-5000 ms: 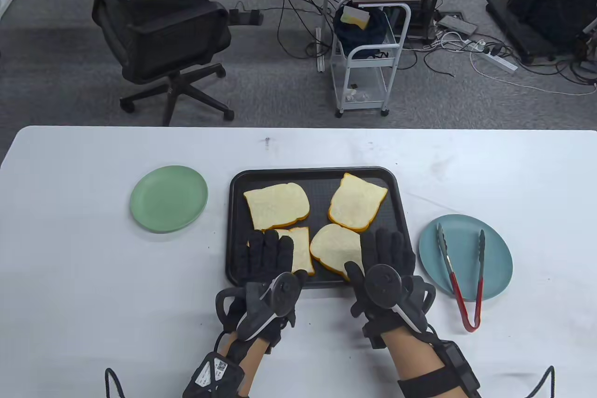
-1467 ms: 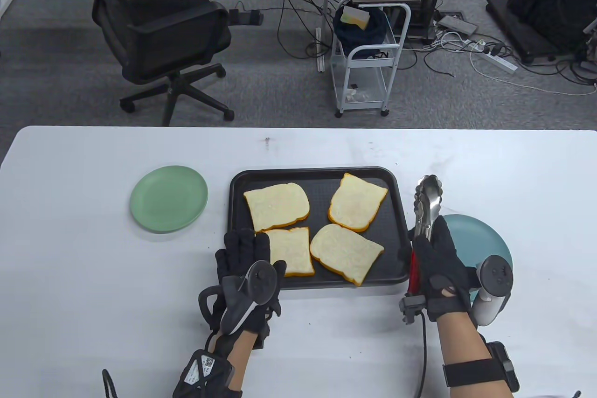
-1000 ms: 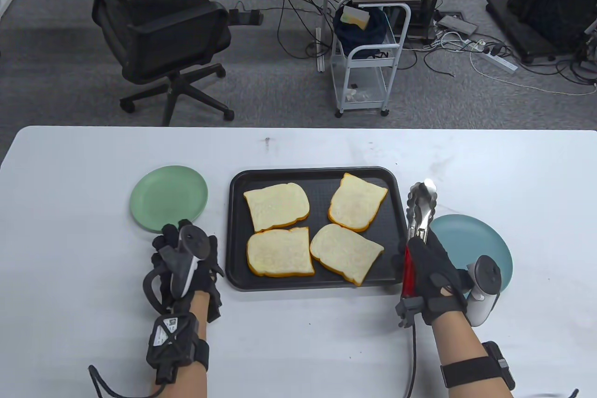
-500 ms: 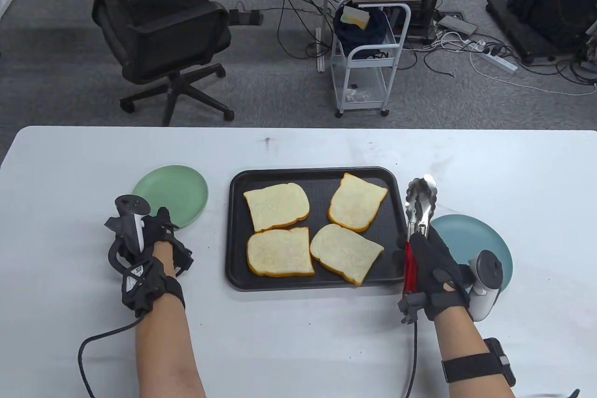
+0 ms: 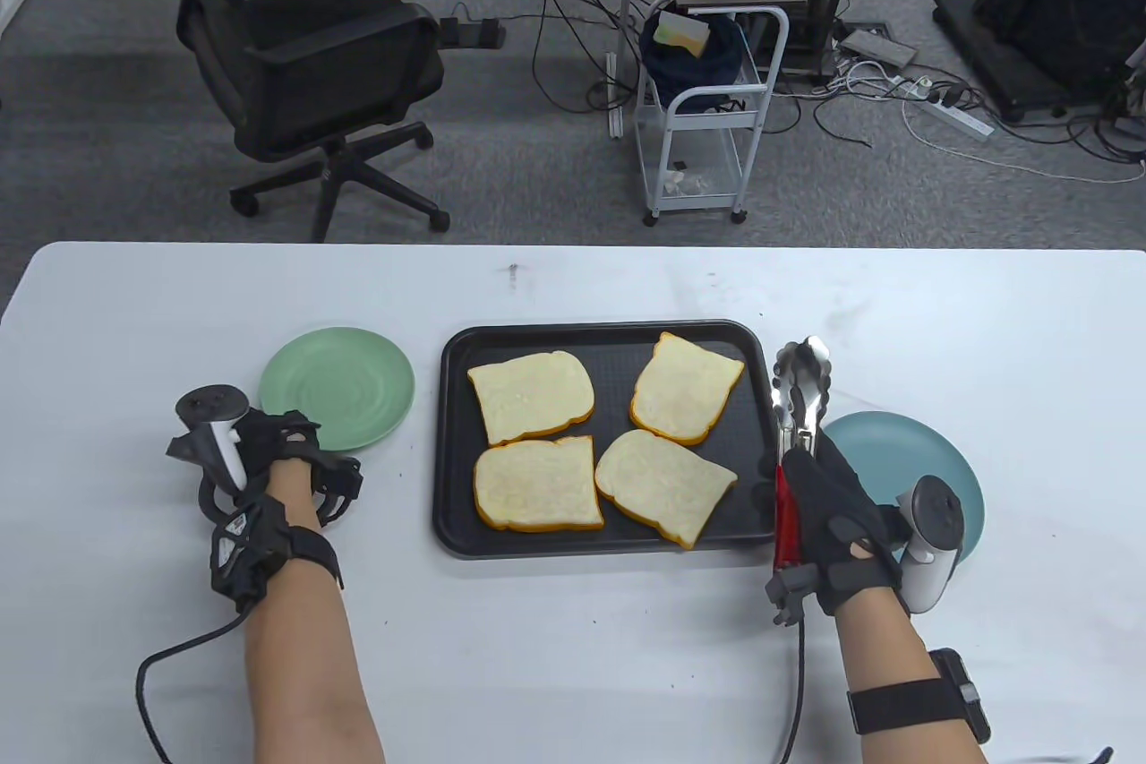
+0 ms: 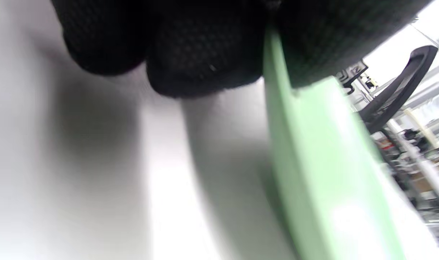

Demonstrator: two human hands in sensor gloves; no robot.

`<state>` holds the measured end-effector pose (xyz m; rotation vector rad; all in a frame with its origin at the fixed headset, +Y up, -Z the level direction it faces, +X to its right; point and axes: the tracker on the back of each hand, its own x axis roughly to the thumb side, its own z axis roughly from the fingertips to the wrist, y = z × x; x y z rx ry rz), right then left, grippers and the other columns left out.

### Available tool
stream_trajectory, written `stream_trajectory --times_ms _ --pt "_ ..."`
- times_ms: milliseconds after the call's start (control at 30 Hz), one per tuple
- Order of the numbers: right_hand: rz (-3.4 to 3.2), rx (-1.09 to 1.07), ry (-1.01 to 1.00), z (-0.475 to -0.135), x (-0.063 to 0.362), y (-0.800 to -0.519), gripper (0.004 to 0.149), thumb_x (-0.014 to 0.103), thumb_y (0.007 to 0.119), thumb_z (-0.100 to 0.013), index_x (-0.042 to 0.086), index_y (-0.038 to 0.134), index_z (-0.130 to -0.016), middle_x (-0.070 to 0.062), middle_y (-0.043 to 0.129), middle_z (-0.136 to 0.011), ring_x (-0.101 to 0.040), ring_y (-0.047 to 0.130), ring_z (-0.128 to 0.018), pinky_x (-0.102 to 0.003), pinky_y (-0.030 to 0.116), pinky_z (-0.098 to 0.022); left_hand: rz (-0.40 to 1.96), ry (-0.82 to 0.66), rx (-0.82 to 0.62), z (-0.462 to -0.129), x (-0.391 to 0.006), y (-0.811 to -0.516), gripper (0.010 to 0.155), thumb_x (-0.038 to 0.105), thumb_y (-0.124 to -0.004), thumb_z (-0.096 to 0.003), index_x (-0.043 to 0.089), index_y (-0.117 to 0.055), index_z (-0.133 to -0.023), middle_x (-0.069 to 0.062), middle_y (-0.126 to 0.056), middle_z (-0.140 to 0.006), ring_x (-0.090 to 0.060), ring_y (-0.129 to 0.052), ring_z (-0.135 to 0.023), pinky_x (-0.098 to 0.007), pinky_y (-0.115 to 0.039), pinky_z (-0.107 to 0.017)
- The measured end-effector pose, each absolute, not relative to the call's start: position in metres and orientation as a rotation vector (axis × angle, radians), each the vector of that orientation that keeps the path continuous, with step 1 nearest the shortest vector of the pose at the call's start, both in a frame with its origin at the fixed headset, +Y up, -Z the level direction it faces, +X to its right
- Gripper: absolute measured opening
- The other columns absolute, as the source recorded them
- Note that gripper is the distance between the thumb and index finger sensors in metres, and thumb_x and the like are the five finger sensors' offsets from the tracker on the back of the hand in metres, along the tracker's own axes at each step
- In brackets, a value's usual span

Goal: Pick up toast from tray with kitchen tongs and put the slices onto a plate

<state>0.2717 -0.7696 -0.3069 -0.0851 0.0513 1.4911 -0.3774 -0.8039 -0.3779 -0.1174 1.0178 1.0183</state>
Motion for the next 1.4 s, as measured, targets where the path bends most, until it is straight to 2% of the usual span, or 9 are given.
stream_trajectory --times_ms 33,133,200,267,367,567,733,933,1400 --pt "1.49 -0.082 0.053 -0.307 0.272 -0.769 0.098 0.07 0.082 -0.037 0.013 0.044 -0.107 -0.022 0.074 -0.094 -0.038 0.096 -0.057 -0.052 0.086 -0.038 1.168 0.992 -0.121 -0.371 -0.378 -0.805 0.06 0.039 -0.083 -0.0457 0.026 -0.06 -0.099 -0.001 -0.089 -0.07 -0.014 -0.103 -0.036 -0.044 -0.088 -0.044" --pt "1.49 -0.076 0.061 -0.305 0.274 -0.768 0.097 0.07 0.082 -0.037 0.013 0.044 -0.107 -0.022 0.075 -0.094 -0.038 0.096 -0.057 -0.052 0.086 -0.038 1.371 0.933 -0.127 -0.351 -0.378 -0.801 0.057 0.039 -0.082 -0.0476 0.03 -0.057 -0.098 -0.002 -0.083 -0.077 -0.017 -0.107 -0.043 -0.043 -0.091 -0.048" --pt "1.507 -0.068 0.072 -0.305 0.275 -0.767 0.097 0.07 0.082 -0.038 0.013 0.044 -0.107 -0.022 0.074 -0.094 -0.038 0.096 -0.057 -0.052 0.086 -0.038 1.455 0.835 -0.131 -0.341 -0.374 -0.795 0.057 0.04 -0.079 -0.0489 0.035 -0.051 -0.098 -0.007 -0.071 -0.099 -0.015 -0.106 -0.045 -0.04 -0.09 -0.05" --pt "1.518 -0.064 0.078 -0.305 0.276 -0.768 0.097 0.07 0.082 -0.038 0.013 0.045 -0.107 -0.023 0.075 -0.094 -0.038 0.096 -0.057 -0.052 0.086 -0.038 1.562 0.713 -0.147 -0.334 -0.365 -0.787 0.057 0.04 -0.077 -0.0506 0.037 -0.046 -0.099 -0.01 -0.068 -0.105 -0.015 -0.106 -0.045 -0.04 -0.089 -0.05" --pt "1.529 -0.062 0.109 -0.306 0.278 -0.768 0.097 0.07 0.082 -0.038 0.013 0.044 -0.107 -0.023 0.074 -0.094 -0.038 0.096 -0.057 -0.052 0.086 -0.038 1.653 0.528 -0.172 -0.324 -0.344 -0.766 0.059 0.041 -0.074 -0.0525 0.037 -0.04 -0.1 -0.001 -0.081 -0.098 -0.019 -0.106 -0.045 -0.041 -0.087 -0.048" --pt "1.553 -0.075 0.133 -0.305 0.285 -0.769 0.097 0.07 0.082 -0.039 0.012 0.045 -0.107 -0.023 0.075 -0.094 -0.039 0.096 -0.057 -0.053 0.086 -0.038 1.745 0.189 -0.226 -0.305 -0.287 -0.724 0.063 0.047 -0.07 -0.0532 0.037 -0.032 -0.102 -0.001 -0.076 -0.099 -0.018 -0.105 -0.05 -0.04 -0.085 -0.051" --pt "1.555 -0.083 0.139 -0.304 0.29 -0.767 0.097 0.069 0.082 -0.038 0.012 0.045 -0.107 -0.024 0.075 -0.094 -0.039 0.096 -0.056 -0.053 0.085 -0.038 1.806 0.01 -0.261 -0.284 -0.237 -0.707 0.065 0.053 -0.07 -0.0529 0.038 -0.031 -0.103 0.0 -0.074 -0.1 -0.018 -0.106 -0.054 -0.039 -0.086 -0.053" --pt "1.618 -0.084 0.211 -0.301 0.292 -0.768 0.097 0.07 0.081 -0.039 0.011 0.044 -0.108 -0.025 0.074 -0.094 -0.04 0.095 -0.057 -0.053 0.085 -0.038 1.844 -0.066 -0.323 -0.269 -0.205 -0.724 0.066 0.054 -0.071 -0.0524 0.037 -0.033 -0.104 -0.003 -0.075 -0.1 -0.018 -0.106 -0.054 -0.04 -0.086 -0.053" --pt "1.884 -0.324 0.649 -0.296 0.298 -0.787 0.092 0.066 0.073 -0.047 0.006 0.043 -0.11 -0.03 0.071 -0.095 -0.046 0.094 -0.057 -0.056 0.083 -0.037 1.884 0.004 -0.349 -0.265 -0.216 -0.743 0.066 0.053 -0.073 -0.0522 0.037 -0.035 -0.104 -0.003 -0.077 -0.099 -0.02 -0.107 -0.054 -0.041 -0.086 -0.053"
